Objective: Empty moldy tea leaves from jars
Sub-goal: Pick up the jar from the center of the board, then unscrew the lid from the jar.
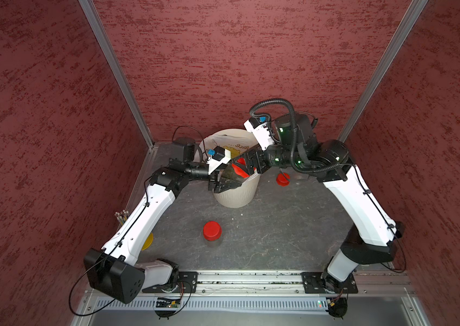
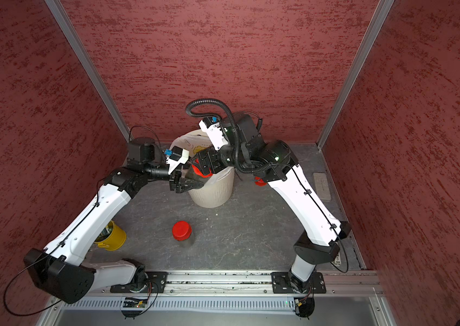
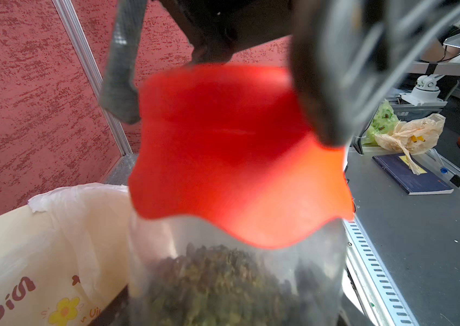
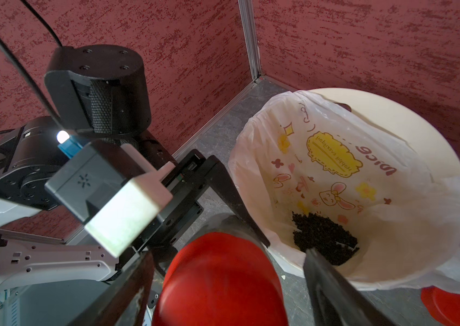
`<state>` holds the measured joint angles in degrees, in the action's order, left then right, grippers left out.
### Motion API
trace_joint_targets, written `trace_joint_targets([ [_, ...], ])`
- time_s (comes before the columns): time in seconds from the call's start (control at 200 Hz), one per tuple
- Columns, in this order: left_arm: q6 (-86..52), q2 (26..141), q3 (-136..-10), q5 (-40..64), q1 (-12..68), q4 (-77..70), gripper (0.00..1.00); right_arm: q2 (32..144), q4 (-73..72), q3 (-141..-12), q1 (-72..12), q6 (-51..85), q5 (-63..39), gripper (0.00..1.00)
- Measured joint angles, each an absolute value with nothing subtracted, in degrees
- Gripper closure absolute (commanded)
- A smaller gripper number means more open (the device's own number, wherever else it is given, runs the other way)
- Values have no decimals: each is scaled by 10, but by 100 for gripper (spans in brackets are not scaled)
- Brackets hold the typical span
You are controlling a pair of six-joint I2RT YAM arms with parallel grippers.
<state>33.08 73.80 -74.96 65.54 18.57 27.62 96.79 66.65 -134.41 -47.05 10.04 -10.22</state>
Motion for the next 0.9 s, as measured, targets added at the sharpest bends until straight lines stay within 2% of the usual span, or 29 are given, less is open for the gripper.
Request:
trace_joint_targets([
  [0.897, 331, 734, -750, 655, 180, 284, 35, 947, 666, -1310, -471, 94, -98, 17],
])
